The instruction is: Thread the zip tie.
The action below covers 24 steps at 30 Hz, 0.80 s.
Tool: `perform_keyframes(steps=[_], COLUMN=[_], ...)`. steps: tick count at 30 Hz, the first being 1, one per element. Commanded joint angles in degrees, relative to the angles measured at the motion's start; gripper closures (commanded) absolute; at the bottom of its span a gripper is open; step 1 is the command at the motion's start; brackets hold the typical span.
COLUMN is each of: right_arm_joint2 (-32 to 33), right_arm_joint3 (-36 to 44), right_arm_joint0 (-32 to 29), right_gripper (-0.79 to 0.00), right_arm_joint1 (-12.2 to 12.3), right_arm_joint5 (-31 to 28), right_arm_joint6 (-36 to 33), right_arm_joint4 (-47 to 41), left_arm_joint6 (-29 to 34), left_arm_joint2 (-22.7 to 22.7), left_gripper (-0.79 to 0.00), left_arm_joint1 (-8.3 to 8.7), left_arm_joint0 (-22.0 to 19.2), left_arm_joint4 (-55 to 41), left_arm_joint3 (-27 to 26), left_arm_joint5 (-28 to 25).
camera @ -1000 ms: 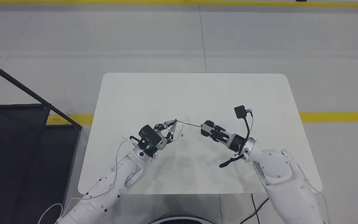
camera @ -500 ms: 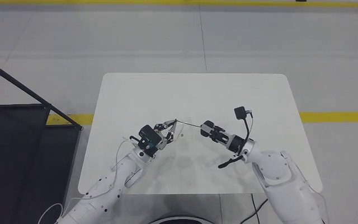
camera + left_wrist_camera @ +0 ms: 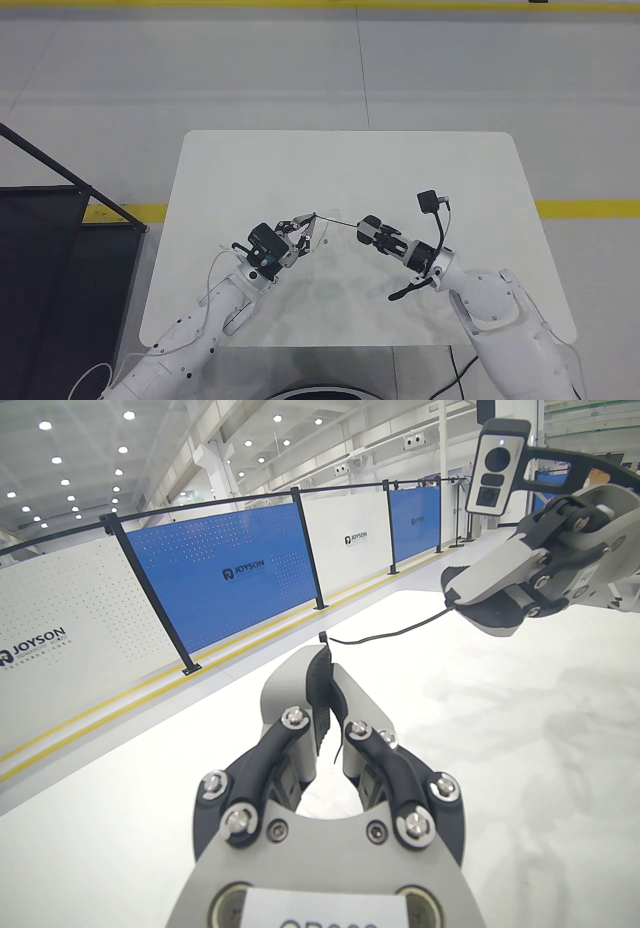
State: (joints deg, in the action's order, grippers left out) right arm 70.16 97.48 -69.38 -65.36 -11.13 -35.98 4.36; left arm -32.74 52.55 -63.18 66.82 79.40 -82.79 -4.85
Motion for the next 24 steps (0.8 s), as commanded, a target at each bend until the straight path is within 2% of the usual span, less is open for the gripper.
perform_keyframes(steps=[1,24], right_arm_joint2=[-0.1,-0.2], right_arm_joint3=[-0.1,-0.6], right_arm_joint0=[0.1,0.7], right_gripper=[0.000,0.000], right_arm_joint1=[0.0,-0.1], right_arm_joint5=[0.1,1.2], right_arm_joint6=[0.0,0.1], right_arm_joint4=[-0.1,-0.9], left_arm_joint6=[0.0,0.0], left_arm_joint2=[0.0,0.0], left_gripper=[0.000,0.000], left_arm_joint1=[0.00,0.00], left_arm_joint0=[0.0,0.0], left_arm_joint4=[0.0,0.0], left_arm_joint3=[0.0,0.0], left_arm_joint5=[0.0,0.0])
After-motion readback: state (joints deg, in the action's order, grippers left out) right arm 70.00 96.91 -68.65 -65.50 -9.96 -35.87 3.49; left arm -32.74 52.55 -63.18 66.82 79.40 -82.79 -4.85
